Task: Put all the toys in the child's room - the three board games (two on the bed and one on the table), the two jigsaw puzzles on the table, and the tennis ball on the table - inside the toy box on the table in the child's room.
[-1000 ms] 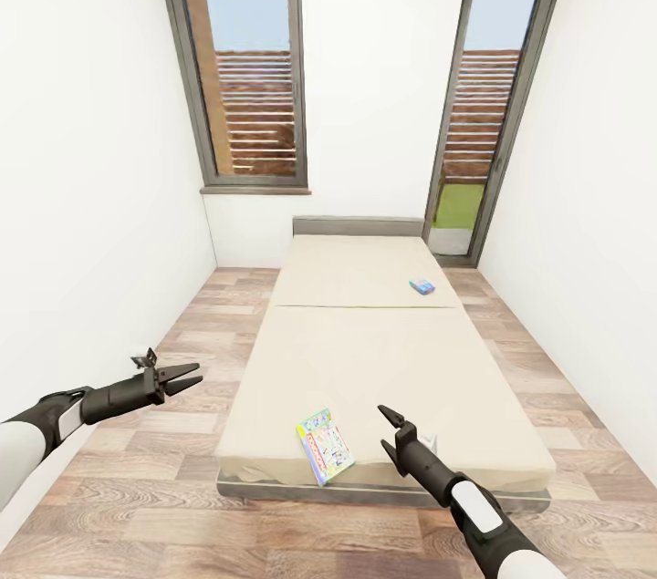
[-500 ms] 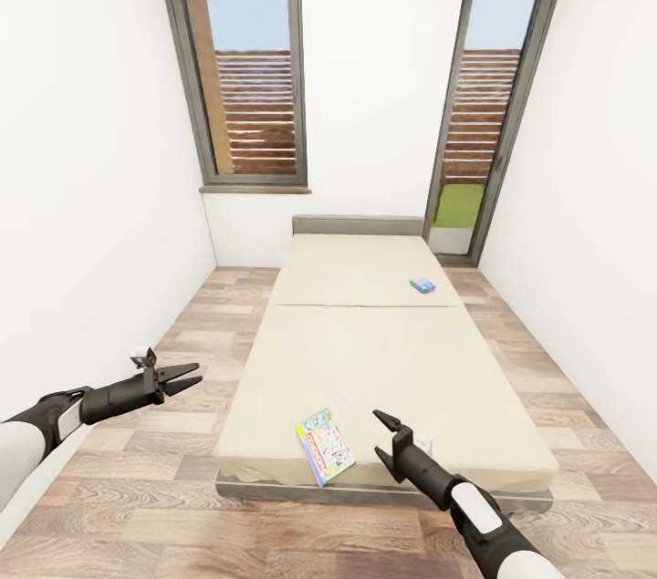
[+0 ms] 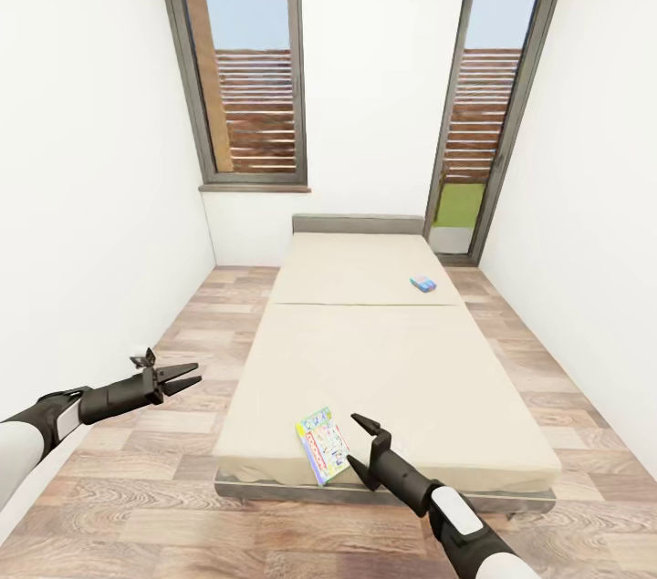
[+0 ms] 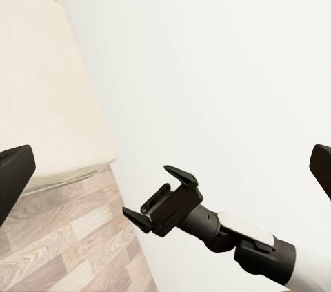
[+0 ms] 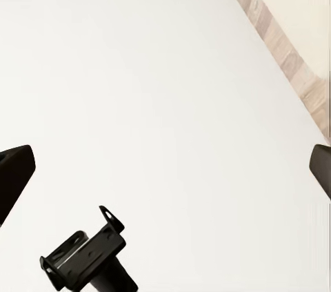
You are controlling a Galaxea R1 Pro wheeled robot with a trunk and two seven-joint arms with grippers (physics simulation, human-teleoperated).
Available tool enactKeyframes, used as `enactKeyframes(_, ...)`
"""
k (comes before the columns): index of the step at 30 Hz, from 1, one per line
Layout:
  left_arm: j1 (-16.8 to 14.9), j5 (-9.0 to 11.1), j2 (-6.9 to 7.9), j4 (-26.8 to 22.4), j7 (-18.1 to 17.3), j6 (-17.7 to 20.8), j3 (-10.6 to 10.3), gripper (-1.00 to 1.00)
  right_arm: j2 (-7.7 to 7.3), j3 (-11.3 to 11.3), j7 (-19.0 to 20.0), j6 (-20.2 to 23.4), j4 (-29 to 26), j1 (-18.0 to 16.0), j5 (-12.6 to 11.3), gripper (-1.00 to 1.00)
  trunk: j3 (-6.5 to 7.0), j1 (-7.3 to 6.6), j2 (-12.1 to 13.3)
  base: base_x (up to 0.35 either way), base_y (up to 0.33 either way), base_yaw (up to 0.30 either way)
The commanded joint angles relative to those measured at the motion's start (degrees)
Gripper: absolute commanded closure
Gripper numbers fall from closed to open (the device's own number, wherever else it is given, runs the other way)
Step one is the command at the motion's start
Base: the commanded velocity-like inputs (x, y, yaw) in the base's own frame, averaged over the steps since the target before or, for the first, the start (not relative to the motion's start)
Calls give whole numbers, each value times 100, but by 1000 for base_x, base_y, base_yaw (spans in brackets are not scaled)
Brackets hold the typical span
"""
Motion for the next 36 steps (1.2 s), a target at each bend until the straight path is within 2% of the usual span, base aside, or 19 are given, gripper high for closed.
enactKeyframes(1,-4,-40,4,0,-22,60,38,-100,12,-35,-31,32,-2,-4,-8,-100,-27,24,-49,0,0,0)
enactKeyframes(11,-5,-42,22,0,-22,60,30,-100,131,-44,-479,-31,-19,-5,-20,-100,-206,243,-450,0,0,0)
enactKeyframes(20,-6,-42,17,0,-22,60,29,-100,98,-70,-535,-27,-20,-5,-40,-100,-368,441,-811,0,0,0)
enactKeyframes(36,-4,-42,12,0,-22,69,29,-100,134,-68,-537,-30,-20,-5,-30,-100,-655,792,-1452,0,0,0)
